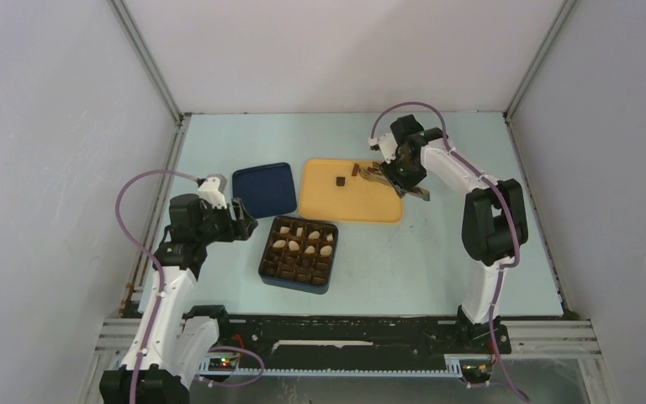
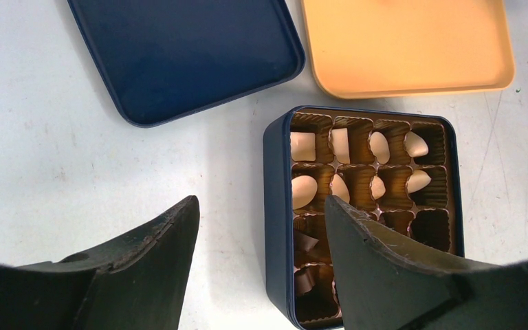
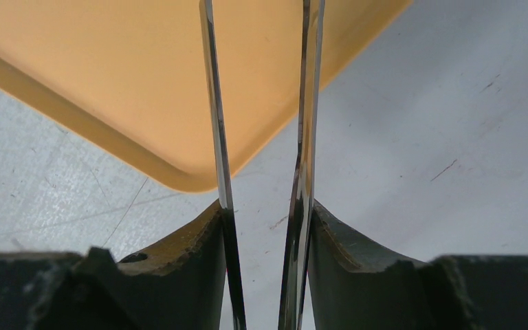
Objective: Pack the chocolate
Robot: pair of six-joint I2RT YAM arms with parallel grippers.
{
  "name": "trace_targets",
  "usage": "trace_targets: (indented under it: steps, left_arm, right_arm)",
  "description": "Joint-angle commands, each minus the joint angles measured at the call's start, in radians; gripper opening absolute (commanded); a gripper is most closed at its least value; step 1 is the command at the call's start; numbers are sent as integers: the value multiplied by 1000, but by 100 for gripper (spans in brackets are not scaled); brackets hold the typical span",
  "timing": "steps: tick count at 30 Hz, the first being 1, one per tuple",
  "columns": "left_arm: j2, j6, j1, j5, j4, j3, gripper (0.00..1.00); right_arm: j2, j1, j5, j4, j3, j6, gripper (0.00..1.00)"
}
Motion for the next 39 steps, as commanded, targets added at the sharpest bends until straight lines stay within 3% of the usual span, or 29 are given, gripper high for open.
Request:
trace_targets:
  steps: [1,8,14,19,27,34,39]
  left_arm:
    - [-19,3,10,18,28,-15,71]
    - [-17,1,11,19,28,-15,72]
    - [-9,1,12,22,33,-15,71]
    - [-4,0,12,23,39,-19,72]
    - [-13,-2,12,13,38,-18,71]
    - [-35,0,27,4,34,-21,71]
    - [-52,-3,39,7,32,-24,72]
  right_arm:
    - [32,-6,16,30,63,3,44]
    - [-26,-6,-14,19,38,9,30]
    - [-176,-5,-54,-3,-30,15,29]
    - [-294,24,-205,-63,-63,-2,29]
    - [-408,277,-222,-87,-139,-107,32]
    - [-357,509,-233,-128,-133,-172,32]
    - [-297,583,-235,-141,-112,-169,32]
